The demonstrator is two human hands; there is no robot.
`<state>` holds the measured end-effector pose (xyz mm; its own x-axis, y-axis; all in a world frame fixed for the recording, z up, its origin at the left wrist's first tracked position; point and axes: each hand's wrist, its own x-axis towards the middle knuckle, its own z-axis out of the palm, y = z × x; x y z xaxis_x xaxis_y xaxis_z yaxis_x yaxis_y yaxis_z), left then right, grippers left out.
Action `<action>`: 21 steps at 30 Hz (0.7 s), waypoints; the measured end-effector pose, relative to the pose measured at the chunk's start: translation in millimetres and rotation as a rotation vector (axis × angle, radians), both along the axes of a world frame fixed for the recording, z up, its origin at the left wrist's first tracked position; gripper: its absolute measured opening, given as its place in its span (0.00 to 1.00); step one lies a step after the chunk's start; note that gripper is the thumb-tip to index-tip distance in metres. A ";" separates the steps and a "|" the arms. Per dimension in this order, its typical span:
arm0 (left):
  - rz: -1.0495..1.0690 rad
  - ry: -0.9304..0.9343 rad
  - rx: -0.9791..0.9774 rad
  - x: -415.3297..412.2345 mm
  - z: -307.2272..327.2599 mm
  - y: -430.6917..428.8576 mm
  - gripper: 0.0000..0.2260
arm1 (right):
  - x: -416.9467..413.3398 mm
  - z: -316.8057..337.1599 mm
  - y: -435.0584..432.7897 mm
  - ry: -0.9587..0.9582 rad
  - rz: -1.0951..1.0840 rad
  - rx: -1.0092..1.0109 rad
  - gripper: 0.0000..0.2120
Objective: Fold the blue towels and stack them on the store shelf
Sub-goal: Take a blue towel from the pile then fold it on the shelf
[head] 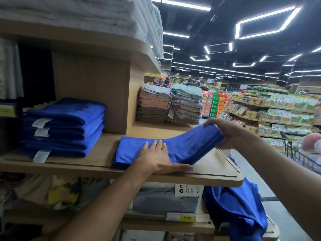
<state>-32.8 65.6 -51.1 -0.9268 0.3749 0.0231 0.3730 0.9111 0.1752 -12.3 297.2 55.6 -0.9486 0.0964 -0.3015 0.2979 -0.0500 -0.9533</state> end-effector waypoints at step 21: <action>0.013 0.176 0.313 35.4 10.9 -85.8 0.30 | -60.3 28.1 -194.6 0.065 0.407 0.330 0.11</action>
